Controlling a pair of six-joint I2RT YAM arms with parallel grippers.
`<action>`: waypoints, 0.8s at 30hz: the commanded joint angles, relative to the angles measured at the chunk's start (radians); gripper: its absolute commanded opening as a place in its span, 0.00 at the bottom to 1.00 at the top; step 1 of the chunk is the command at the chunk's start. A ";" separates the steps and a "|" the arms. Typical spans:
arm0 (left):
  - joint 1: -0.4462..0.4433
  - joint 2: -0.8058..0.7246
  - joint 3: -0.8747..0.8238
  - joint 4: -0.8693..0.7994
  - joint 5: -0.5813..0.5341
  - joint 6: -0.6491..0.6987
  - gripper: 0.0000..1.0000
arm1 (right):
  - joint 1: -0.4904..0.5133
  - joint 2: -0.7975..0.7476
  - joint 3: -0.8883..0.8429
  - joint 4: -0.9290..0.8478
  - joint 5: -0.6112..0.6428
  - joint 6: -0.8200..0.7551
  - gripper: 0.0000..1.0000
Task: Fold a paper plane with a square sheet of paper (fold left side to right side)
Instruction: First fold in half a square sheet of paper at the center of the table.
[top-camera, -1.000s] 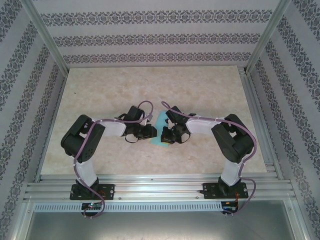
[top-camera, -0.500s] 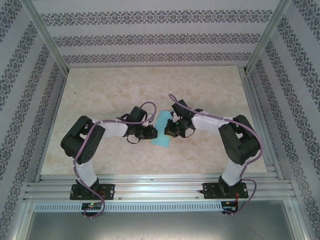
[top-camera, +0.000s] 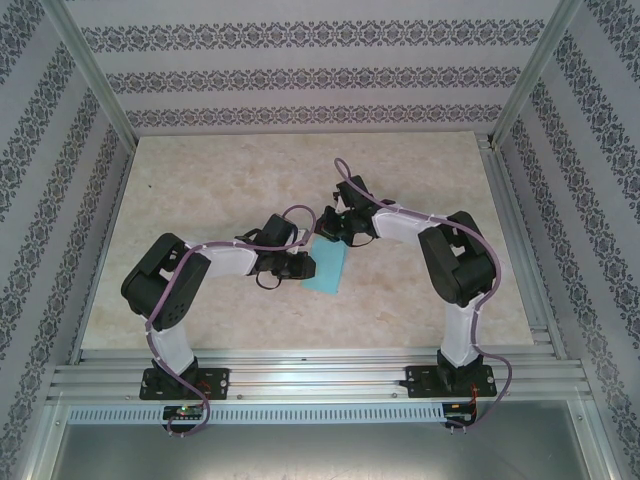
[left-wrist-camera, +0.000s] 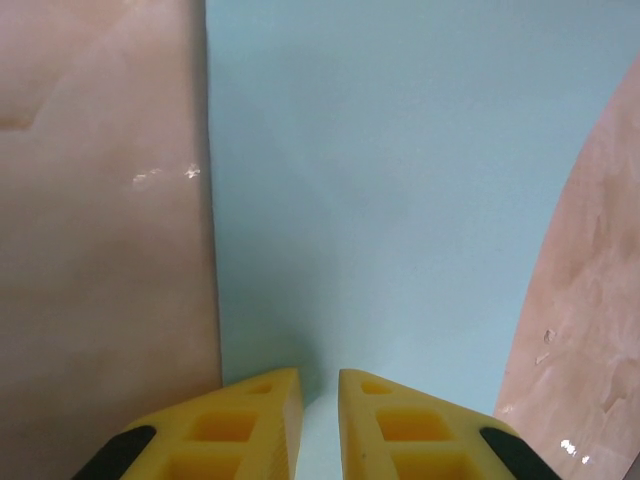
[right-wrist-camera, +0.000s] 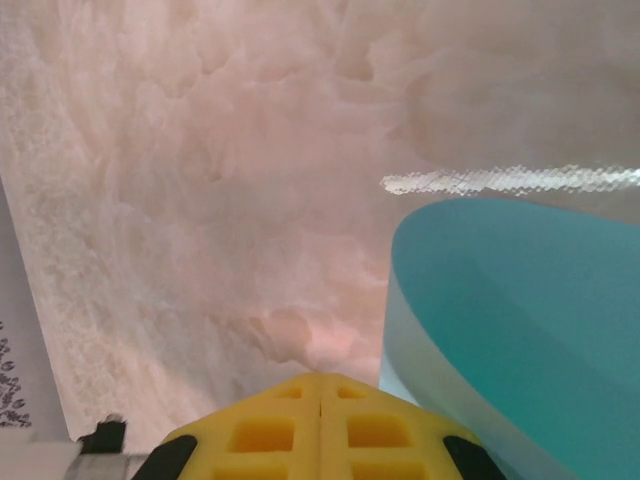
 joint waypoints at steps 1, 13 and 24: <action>-0.036 0.056 -0.038 -0.151 -0.061 0.022 0.18 | 0.023 0.033 0.027 0.041 -0.016 0.035 0.04; -0.046 0.059 -0.036 -0.155 -0.064 0.018 0.18 | 0.032 0.112 0.057 0.022 -0.001 -0.012 0.04; -0.051 0.058 -0.050 -0.160 -0.069 0.019 0.18 | 0.017 0.169 0.145 -0.113 0.102 -0.130 0.04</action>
